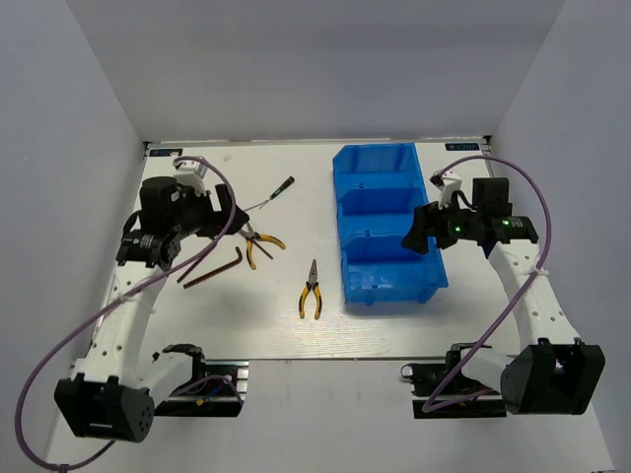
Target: Sort the tools into containers
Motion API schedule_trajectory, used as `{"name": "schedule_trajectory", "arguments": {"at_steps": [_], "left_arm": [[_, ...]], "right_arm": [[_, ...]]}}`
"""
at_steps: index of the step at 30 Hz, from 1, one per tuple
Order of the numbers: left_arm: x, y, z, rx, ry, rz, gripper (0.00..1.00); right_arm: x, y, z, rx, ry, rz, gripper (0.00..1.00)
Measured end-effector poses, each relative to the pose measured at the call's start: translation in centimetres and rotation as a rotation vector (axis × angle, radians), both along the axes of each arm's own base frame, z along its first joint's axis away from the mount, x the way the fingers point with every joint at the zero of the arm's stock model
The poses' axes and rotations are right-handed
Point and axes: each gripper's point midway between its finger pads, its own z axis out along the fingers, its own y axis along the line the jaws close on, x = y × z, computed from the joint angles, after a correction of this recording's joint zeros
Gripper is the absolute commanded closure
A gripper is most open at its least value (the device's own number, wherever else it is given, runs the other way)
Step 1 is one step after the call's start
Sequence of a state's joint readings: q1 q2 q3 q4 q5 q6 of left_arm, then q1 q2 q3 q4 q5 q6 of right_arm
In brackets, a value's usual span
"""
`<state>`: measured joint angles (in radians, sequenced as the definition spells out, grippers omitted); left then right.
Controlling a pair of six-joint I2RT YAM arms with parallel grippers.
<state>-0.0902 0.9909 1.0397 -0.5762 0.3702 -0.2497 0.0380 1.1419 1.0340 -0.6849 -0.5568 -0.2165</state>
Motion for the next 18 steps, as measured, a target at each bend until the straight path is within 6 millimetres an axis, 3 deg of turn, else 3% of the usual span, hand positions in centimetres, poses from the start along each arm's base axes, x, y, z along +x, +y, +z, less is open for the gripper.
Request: {"name": "schedule_trajectory", "arguments": {"at_steps": [3,4,7,10,11,12,13,14,16,17,18], "left_arm": [[0.8,-0.2,-2.5,0.025,0.08,-0.028,0.23],[0.9,-0.3,-3.3,0.034,0.103,-0.037,0.33],[1.7,-0.5,-5.4,0.064,0.166,-0.062,0.51],[2.7,-0.9,-7.1,0.096,0.217,-0.093,0.65],[3.0,-1.1,-7.4,0.105,0.23,-0.101,0.69],[3.5,-1.3,-7.8,0.117,0.239,-0.112,0.71],[4.0,-1.6,-8.1,0.127,0.246,-0.122,0.71],[4.5,-1.8,-8.5,0.14,0.255,-0.13,0.71],[5.4,-2.4,-9.3,0.169,0.271,-0.148,0.62],[6.0,-2.7,-9.7,0.186,0.278,-0.157,0.47],[6.6,-3.1,-10.2,0.203,0.284,-0.167,0.4]], "right_arm": [[0.0,0.8,-0.3,-0.001,0.005,0.033,0.09],[-0.1,1.1,-0.2,0.001,0.002,0.049,0.09],[-0.2,2.0,0.3,0.007,-0.029,0.115,0.09],[-0.2,3.0,1.0,0.012,-0.093,0.225,0.09],[-0.2,3.4,1.2,0.013,-0.12,0.267,0.3],[-0.2,3.6,1.3,0.012,-0.141,0.298,0.58],[-0.3,4.0,1.4,0.016,-0.15,0.327,0.93],[-0.4,4.4,1.4,0.022,-0.132,0.348,1.0],[0.5,5.2,1.8,0.022,-0.098,0.371,1.0],[1.6,5.6,2.1,0.008,-0.089,0.377,1.0],[2.6,5.9,2.2,-0.006,-0.088,0.378,0.62]]}}
